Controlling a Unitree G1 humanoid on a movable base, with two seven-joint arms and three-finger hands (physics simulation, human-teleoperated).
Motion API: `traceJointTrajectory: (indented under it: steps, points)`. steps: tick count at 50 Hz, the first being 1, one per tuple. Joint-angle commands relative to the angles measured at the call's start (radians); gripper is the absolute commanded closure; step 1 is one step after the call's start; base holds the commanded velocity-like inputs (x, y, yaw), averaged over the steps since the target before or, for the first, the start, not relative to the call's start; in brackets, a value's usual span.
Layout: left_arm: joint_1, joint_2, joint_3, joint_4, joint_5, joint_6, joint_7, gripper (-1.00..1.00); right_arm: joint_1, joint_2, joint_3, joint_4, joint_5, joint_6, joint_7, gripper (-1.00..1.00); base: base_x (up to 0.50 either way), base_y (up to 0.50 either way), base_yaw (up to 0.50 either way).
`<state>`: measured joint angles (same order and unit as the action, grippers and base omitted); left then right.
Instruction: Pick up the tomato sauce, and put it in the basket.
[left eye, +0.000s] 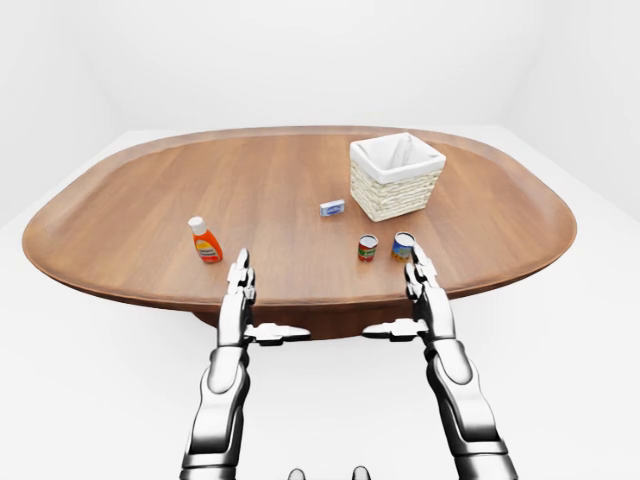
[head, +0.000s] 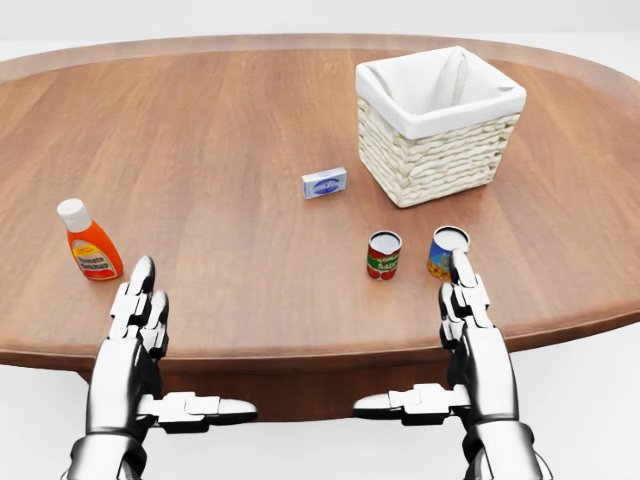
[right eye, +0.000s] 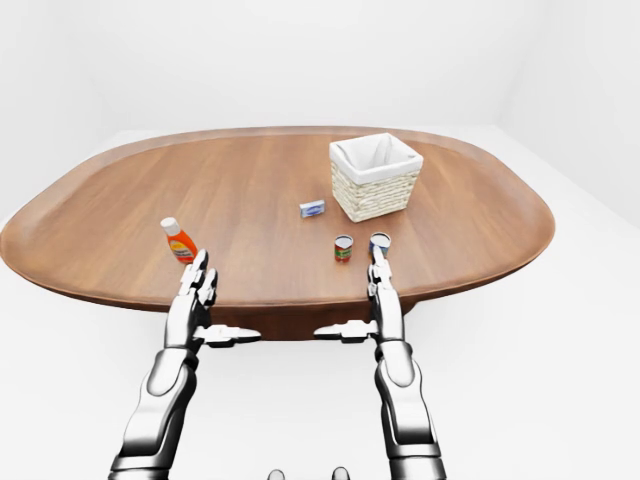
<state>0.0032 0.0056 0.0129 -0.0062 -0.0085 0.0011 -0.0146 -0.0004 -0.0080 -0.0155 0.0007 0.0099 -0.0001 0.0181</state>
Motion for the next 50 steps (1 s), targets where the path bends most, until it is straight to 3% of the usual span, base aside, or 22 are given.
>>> traceJointTrajectory:
  steps: [1,6,11,15,18,20,24,26,29,32,35,43,50]
  points:
    - [0.008,0.010,0.022,-0.011,-0.011,-0.002,-0.019,-1.00,0.005,-0.013,-0.023,-0.015,0.017,0.007,0.033,-1.00,0.00,0.00,0.00]
    - [0.018,0.006,0.015,-0.042,-0.011,0.014,-0.018,-1.00,0.011,-0.011,-0.023,-0.014,0.014,-0.001,0.033,-1.00,0.00,0.00,0.00]
    - [0.022,0.010,0.025,-0.076,-0.018,0.031,-0.018,-1.00,0.017,-0.014,-0.029,-0.052,0.016,0.017,0.032,-1.00,0.00,0.00,0.00]
    - [0.009,0.019,0.052,-0.097,-0.030,0.044,-0.008,-1.00,0.005,-0.044,-0.124,-0.179,0.085,0.087,0.011,-1.00,0.00,0.00,0.00]
    - [-0.016,0.038,0.112,-0.138,-0.068,0.086,0.013,-1.00,0.006,-0.066,-0.195,-0.286,0.128,0.087,-0.002,-1.00,0.00,0.00,0.00]
    - [-0.049,0.069,0.201,-0.216,-0.140,0.086,0.048,-1.00,0.016,-0.086,-0.278,-0.407,0.190,0.087,-0.011,-1.00,0.00,0.00,0.00]
    - [-0.045,0.087,0.246,-0.265,-0.176,0.086,0.070,-1.00,0.048,-0.088,-0.353,-0.560,0.232,0.087,-0.007,-1.00,0.00,0.00,0.00]
    - [-0.050,0.108,0.315,-0.298,-0.223,0.086,0.101,-1.00,0.048,-0.111,-0.484,-0.667,0.323,0.087,-0.021,-1.00,0.00,0.00,0.00]
    - [-0.077,0.147,0.393,-0.255,-0.288,0.086,0.128,-1.00,0.044,-0.128,-0.594,-0.700,0.394,0.087,-0.036,-1.00,0.00,0.00,0.00]
    - [-0.077,0.177,0.447,-0.263,-0.350,0.086,0.167,-1.00,0.046,-0.136,-0.625,-0.689,0.410,0.087,-0.037,-1.00,0.00,0.00,0.00]
    - [-0.064,0.176,0.513,-0.315,-0.412,0.086,0.268,-1.00,0.053,-0.140,-0.661,-0.683,0.458,0.087,-0.047,-1.00,0.00,0.00,0.00]
    - [-0.031,0.190,0.558,-0.338,-0.482,0.086,0.325,-1.00,0.079,-0.178,-0.823,-0.733,0.622,0.087,-0.096,-1.00,0.00,0.00,0.00]
    - [-0.023,0.192,0.563,-0.357,-0.492,0.086,0.332,-1.00,0.084,-0.188,-0.811,-0.704,0.645,0.087,-0.105,-1.00,0.00,0.00,0.00]
